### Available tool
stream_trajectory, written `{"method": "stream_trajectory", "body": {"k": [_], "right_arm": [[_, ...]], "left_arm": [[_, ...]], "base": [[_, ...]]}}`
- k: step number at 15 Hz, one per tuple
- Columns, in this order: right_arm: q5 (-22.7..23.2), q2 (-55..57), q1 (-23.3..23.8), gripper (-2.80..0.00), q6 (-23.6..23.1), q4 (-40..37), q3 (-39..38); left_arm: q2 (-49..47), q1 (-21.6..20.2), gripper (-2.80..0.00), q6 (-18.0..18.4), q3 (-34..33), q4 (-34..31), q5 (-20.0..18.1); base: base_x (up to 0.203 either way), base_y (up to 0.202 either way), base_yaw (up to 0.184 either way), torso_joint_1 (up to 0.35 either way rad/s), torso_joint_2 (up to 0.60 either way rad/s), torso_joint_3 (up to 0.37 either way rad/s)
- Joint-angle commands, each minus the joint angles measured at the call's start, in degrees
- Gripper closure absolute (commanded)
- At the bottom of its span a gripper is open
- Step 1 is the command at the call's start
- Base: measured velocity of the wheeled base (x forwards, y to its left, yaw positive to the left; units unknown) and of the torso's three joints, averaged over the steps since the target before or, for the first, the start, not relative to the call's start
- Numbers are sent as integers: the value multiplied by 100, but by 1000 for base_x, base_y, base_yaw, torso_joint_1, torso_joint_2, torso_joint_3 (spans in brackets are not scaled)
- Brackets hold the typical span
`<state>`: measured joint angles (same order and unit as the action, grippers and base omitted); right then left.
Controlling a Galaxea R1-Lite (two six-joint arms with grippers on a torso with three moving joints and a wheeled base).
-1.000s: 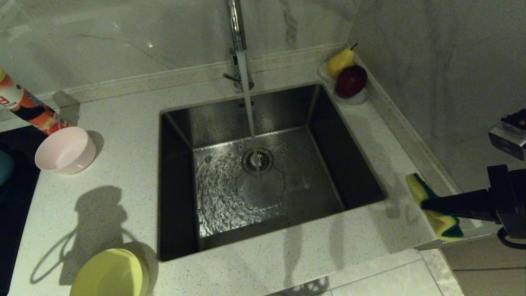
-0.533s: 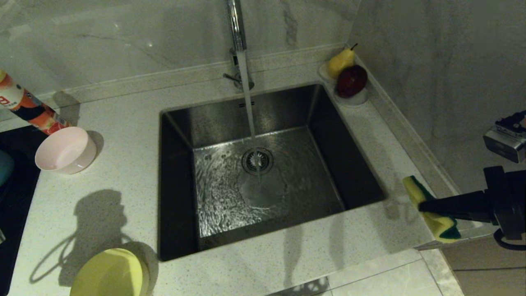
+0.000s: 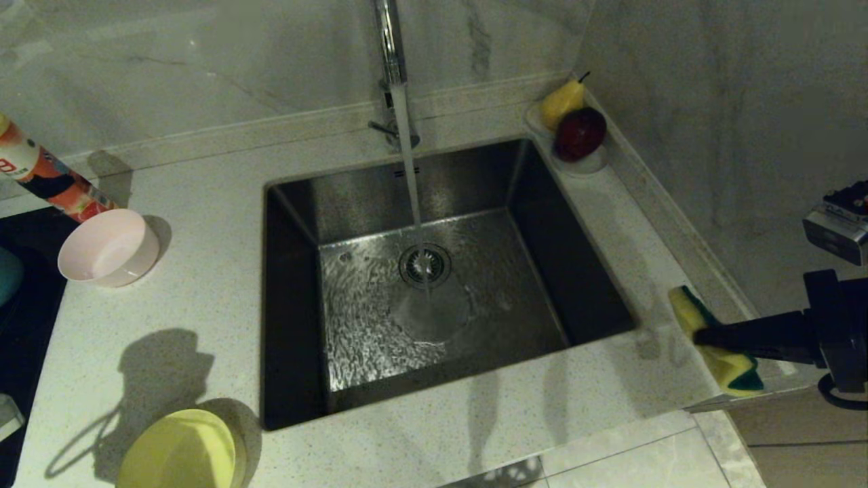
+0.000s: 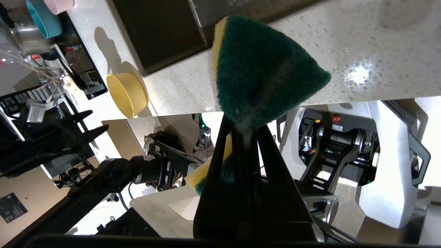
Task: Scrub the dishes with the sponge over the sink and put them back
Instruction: Wash the bowl
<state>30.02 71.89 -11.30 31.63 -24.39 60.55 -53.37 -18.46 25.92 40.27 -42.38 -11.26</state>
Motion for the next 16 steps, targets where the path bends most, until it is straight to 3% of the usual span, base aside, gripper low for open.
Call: {"method": "stream_trajectory", "body": {"k": [1,3,9,16], "right_arm": [[79,-4,40,0,18,-13,-52],[92,1,40,0,18,-13,-43],[83,27,40,0,18,-4,-35],[145,141,40,0,18,-12,-43]], "left_arm": [[50,-6,-280,14,-455,377,112],[41,-2,-280,27,-746,486,225],[-108,0,-280,150,-771,511,118],[-736,0,-280,-296,-854,1443,151]], "base": [[0,0,0,0,0,0],[0,0,0,0,0,0],[0,0,0,0,0,0],[0,0,0,0,0,0]]}}
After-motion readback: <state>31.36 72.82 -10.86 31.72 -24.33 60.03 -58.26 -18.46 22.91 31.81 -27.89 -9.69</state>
